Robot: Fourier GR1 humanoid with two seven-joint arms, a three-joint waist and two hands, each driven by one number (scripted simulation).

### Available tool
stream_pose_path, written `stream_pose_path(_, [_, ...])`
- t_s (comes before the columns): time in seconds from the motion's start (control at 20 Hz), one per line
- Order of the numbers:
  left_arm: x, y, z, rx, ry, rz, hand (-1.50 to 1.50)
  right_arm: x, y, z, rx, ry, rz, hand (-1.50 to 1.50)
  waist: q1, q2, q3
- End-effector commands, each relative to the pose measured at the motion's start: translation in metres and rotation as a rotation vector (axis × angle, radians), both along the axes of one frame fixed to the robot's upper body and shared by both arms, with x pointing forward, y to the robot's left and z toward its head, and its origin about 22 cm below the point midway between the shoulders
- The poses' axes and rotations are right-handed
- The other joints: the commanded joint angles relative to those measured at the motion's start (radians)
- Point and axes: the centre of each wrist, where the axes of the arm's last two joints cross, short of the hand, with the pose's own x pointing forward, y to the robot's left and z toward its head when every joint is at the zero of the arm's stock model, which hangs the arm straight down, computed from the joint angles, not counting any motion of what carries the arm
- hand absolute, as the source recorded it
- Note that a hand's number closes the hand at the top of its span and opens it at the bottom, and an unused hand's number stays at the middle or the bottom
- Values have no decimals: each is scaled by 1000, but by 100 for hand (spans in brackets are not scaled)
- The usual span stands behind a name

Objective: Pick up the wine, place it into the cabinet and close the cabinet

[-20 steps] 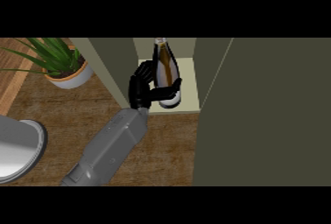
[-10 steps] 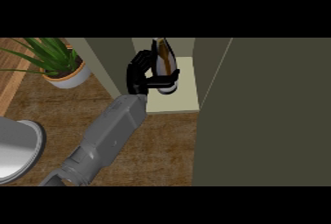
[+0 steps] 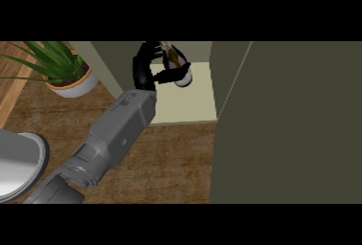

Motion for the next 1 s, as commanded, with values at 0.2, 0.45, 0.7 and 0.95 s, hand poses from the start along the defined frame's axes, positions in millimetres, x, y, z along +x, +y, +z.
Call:
stream_pose_path(0.2, [8,20,0,127,9,39,-150,-23,-6,21,46,-55,63,-150,-9,5,0])
stream_pose_path(0.45, [10,35,-1,135,39,88,-150,-32,-9,25,45,-50,77,-150,-15,5,0])
stream_pose_path(0.7, [14,42,4,181,16,111,-150,-34,-2,14,63,-29,68,-150,-21,2,0])
stream_pose_path(0.95, [8,38,-6,129,-21,9,-150,-30,-5,16,57,-52,64,-150,-12,5,0])
